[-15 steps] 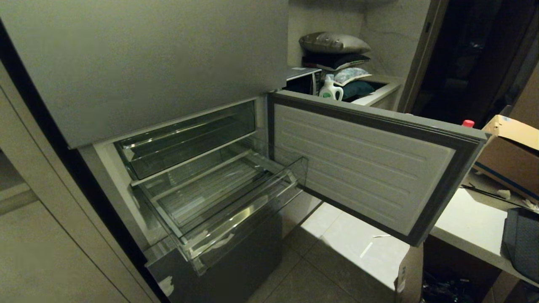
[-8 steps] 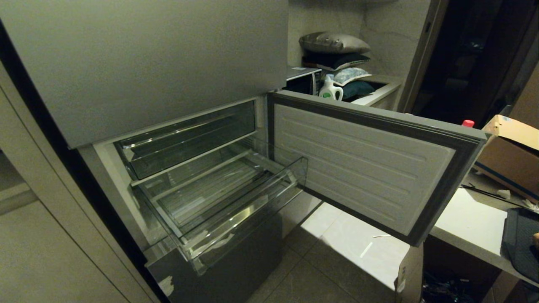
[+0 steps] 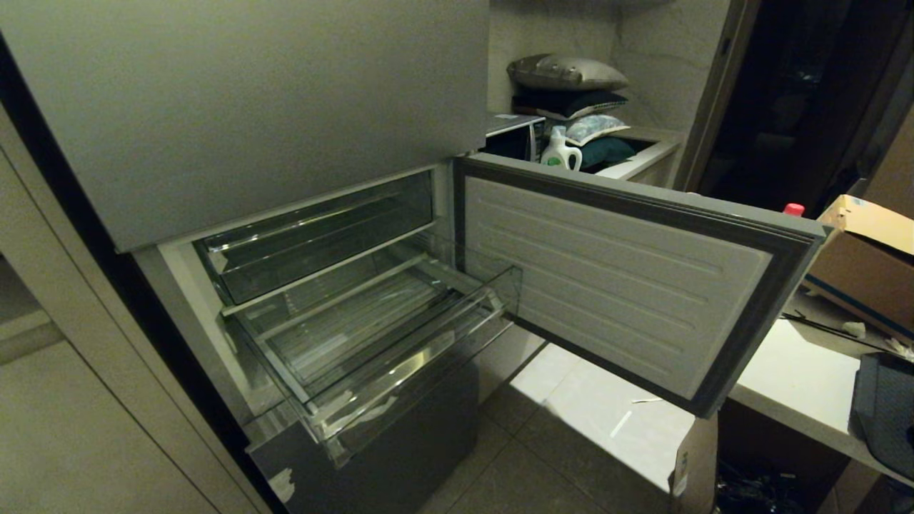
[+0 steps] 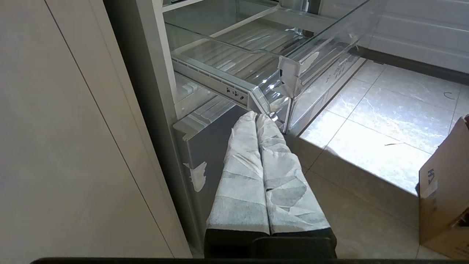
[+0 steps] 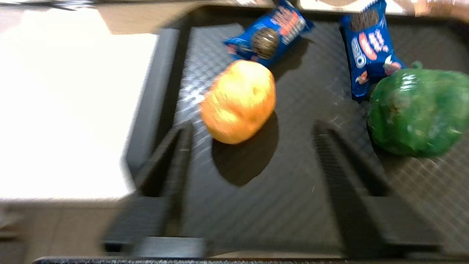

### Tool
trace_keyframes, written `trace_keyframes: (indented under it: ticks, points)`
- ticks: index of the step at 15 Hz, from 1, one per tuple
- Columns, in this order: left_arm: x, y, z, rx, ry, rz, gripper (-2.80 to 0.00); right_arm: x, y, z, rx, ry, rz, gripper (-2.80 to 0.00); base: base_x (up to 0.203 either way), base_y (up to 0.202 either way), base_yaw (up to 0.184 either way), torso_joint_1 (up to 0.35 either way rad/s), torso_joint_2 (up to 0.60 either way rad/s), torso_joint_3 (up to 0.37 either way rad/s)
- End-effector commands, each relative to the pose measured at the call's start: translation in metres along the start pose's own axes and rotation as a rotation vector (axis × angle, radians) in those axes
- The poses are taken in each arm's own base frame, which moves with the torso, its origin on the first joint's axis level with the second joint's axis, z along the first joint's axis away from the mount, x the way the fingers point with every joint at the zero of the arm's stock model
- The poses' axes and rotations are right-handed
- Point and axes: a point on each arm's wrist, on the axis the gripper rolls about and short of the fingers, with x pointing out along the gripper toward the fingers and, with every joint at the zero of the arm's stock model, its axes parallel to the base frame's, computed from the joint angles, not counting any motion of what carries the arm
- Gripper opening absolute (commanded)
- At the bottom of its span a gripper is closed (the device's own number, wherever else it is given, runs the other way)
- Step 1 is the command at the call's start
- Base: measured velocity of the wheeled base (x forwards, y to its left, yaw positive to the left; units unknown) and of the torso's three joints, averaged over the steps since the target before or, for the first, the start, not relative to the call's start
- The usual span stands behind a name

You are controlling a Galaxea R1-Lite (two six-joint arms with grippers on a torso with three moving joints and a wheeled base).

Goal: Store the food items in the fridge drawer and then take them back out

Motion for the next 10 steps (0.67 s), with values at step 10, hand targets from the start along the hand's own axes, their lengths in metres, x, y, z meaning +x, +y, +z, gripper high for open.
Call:
trace_keyframes:
  ticks: [10]
  points:
    - [0.000,0.000,0.000,0.000,0.001,0.000,-2.80,-0.103,0.026,0.006,-0.066,-0.142,0.194,-2.80,0.000,0.000,0.000,0.000,0.00,0.000]
